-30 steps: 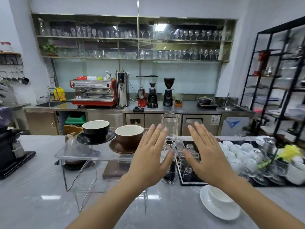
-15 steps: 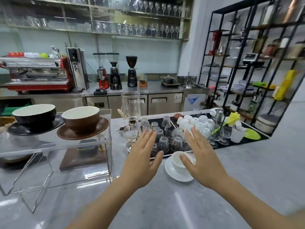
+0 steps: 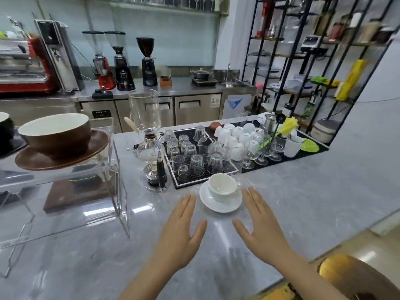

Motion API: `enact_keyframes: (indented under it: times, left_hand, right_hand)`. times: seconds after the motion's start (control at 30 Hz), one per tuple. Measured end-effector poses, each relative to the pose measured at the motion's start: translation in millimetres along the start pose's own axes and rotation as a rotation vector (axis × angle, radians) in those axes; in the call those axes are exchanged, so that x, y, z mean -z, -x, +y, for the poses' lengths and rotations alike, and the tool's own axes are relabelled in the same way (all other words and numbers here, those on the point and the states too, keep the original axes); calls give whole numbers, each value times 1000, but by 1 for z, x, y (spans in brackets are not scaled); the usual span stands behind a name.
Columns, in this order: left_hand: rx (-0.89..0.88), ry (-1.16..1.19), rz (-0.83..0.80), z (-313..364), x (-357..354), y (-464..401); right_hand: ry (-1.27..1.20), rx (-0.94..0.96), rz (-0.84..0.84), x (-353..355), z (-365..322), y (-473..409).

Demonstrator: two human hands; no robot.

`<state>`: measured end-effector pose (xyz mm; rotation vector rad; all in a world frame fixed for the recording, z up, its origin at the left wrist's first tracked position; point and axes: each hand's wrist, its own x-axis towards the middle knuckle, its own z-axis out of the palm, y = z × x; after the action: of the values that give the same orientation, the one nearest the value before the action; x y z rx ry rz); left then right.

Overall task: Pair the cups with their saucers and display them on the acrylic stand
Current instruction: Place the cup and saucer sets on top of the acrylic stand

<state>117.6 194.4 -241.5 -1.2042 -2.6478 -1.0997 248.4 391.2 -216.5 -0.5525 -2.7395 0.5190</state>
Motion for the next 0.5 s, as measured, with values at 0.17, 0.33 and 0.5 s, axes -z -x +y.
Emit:
enact_keyframes:
  times: [0.17,0.33,0.5]
  left_hand:
    - [41,32,-26,-6,-20,-7]
    - [91,31,-44,-7,-43,-29]
    - [114,-40,-33,-10,-63,-51]
  right_hand:
    - [-71,-77,-40,-9,17,-5]
    - [-138,-121,-72,-17,46,-29]
    - [-175,-143,-100,-27,73,-55]
